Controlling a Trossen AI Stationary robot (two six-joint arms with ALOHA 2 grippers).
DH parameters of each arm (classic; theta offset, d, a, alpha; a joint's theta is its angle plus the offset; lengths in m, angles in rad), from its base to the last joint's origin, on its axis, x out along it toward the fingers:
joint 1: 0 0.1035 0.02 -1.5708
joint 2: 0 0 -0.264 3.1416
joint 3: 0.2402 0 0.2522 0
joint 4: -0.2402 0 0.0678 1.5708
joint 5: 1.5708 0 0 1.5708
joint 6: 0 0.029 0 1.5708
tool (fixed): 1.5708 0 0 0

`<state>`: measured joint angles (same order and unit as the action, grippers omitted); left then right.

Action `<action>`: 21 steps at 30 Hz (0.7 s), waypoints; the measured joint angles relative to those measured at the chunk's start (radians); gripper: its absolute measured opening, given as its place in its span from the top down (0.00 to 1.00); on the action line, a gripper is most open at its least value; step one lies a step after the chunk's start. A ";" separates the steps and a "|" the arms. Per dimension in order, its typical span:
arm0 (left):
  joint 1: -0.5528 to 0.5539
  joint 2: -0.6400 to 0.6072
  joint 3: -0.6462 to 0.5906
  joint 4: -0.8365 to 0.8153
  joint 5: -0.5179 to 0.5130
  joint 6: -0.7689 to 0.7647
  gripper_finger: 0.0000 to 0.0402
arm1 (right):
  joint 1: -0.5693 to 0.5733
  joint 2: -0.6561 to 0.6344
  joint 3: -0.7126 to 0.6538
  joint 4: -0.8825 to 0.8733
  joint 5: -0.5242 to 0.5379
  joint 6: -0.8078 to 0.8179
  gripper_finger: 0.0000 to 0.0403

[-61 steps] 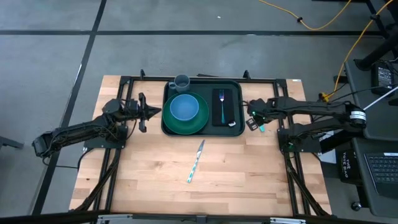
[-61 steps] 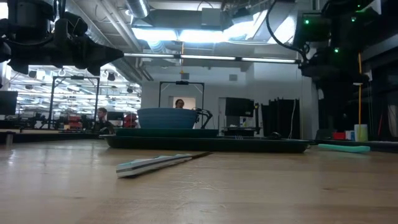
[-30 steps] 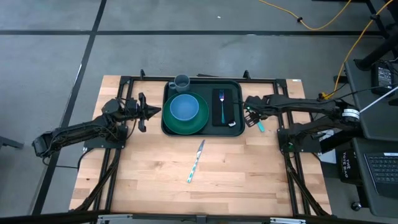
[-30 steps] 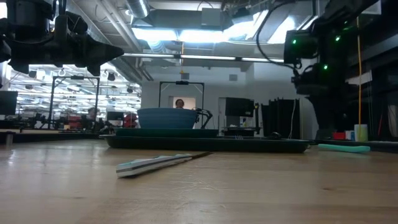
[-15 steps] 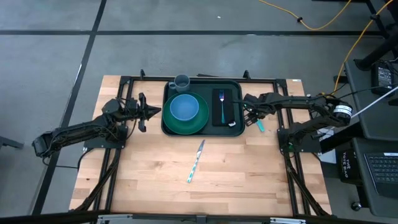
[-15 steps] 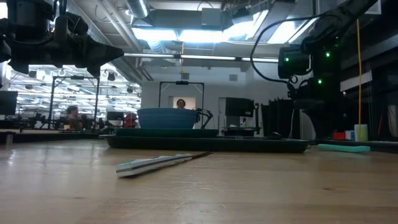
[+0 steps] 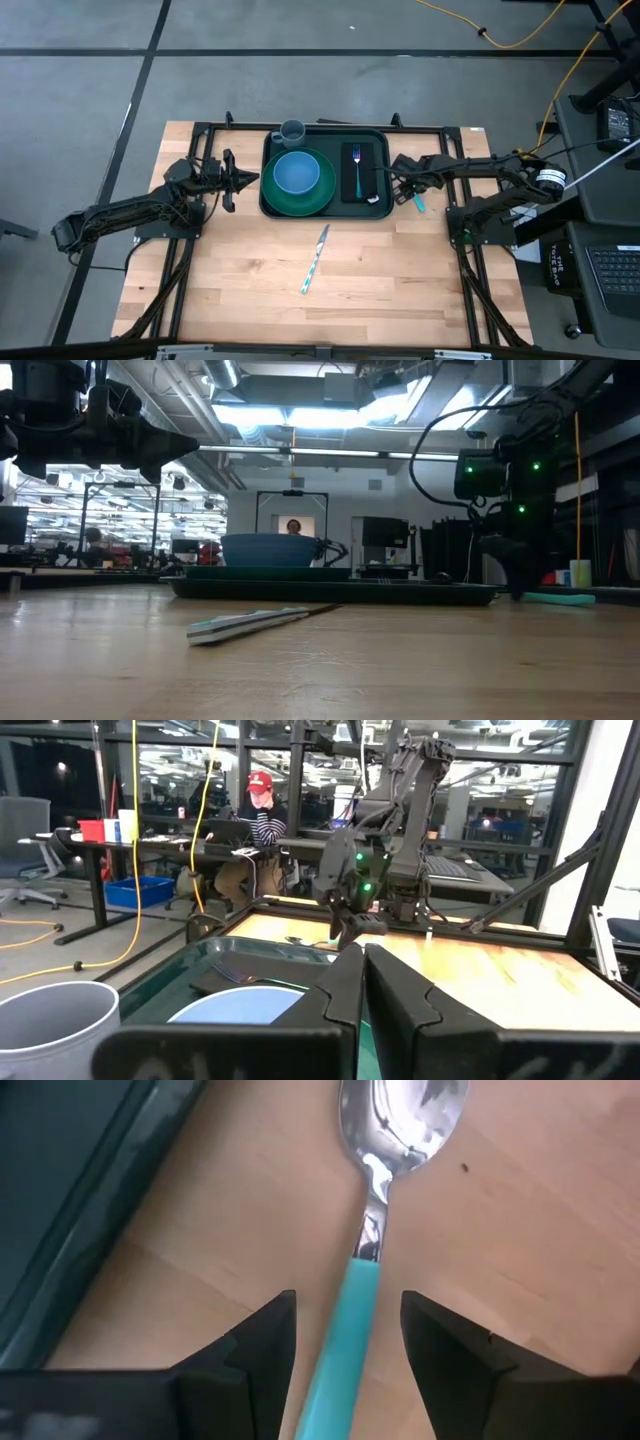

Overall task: Set up tray
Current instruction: Put the blue spoon on top of the black napkin on the green tray

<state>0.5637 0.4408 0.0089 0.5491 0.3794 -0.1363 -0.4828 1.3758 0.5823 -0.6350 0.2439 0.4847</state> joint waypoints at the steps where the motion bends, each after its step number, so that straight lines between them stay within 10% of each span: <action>1: 0.000 0.000 0.000 0.000 0.000 0.000 0.97 | 0.000 0.000 0.000 0.008 0.000 0.000 0.54; 21: 0.000 0.000 0.000 0.000 0.000 0.000 0.97 | -0.019 0.042 0.003 0.052 -0.004 -0.022 0.56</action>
<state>0.5640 0.4407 0.0088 0.5489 0.3794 -0.1360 -0.5014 1.4174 0.5854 -0.5832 0.2398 0.4629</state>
